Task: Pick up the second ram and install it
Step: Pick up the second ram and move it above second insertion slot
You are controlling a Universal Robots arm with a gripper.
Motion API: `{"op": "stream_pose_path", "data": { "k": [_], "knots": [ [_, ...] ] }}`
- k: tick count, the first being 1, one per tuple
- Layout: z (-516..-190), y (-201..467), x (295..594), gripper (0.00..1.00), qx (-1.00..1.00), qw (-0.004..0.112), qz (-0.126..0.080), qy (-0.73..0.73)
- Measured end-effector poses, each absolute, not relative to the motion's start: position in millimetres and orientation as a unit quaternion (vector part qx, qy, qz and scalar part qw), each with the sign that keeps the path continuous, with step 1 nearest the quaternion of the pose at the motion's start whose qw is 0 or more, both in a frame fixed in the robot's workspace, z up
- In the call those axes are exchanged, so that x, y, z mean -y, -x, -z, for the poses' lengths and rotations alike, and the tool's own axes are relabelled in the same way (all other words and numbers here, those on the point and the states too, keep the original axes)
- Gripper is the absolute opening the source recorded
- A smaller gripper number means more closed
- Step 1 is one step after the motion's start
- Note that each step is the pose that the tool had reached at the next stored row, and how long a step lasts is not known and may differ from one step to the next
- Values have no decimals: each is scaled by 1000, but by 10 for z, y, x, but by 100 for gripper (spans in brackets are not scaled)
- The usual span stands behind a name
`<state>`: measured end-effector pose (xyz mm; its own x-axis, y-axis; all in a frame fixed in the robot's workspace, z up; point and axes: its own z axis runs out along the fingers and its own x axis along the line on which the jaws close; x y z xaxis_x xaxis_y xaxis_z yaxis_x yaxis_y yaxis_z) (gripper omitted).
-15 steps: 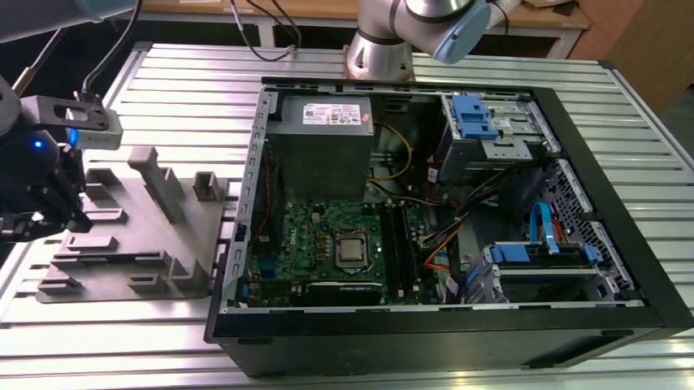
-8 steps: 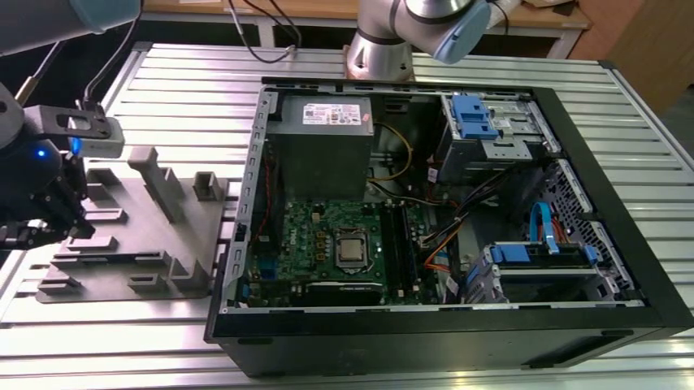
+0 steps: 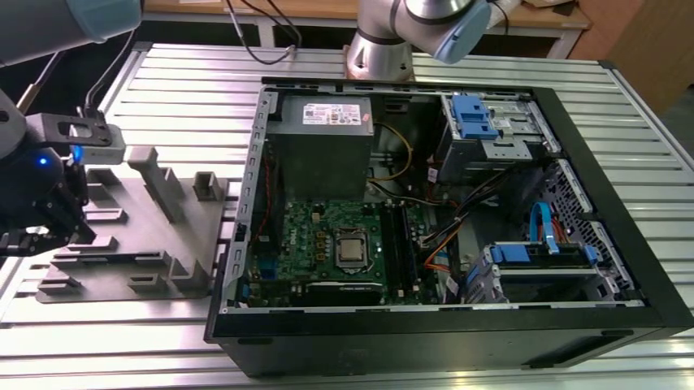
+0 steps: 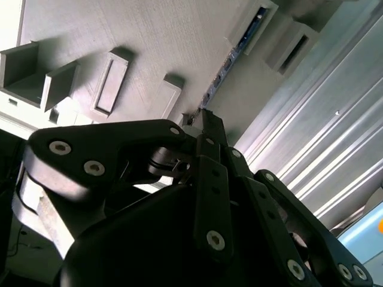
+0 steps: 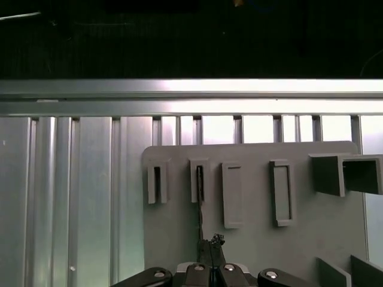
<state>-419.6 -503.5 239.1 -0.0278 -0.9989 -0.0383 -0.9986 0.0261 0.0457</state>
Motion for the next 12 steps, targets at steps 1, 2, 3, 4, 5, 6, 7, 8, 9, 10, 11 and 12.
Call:
{"op": "stream_pose_path", "data": {
  "k": [1, 2, 3, 4, 5, 6, 7, 8, 9, 10, 11, 12],
  "knots": [
    [-2379, 4196, 5038, 7, 716, 2, 30, -697],
    [-2367, 4196, 5041, 7, 716, 2, 30, -697],
    [-2353, 4196, 5043, 7, 716, 2, 30, -697],
    [-2337, 4196, 5044, 7, 716, 2, 30, -697],
    [-2327, 4196, 5044, 7, 716, 2, 30, -698],
    [-2319, 4193, 5045, 7, 716, 2, 30, -698],
    [-2314, 4188, 5045, 7, 715, 2, 30, -698],
    [-2308, 4184, 5045, 7, 715, 2, 30, -699],
    [-2301, 4181, 5044, 7, 714, 2, 30, -699],
    [-2292, 4180, 5044, 7, 714, 2, 30, -699],
    [-2282, 4179, 5044, 7, 714, 2, 30, -700],
    [-2271, 4178, 5045, 7, 713, 2, 30, -700]
  ]
}}
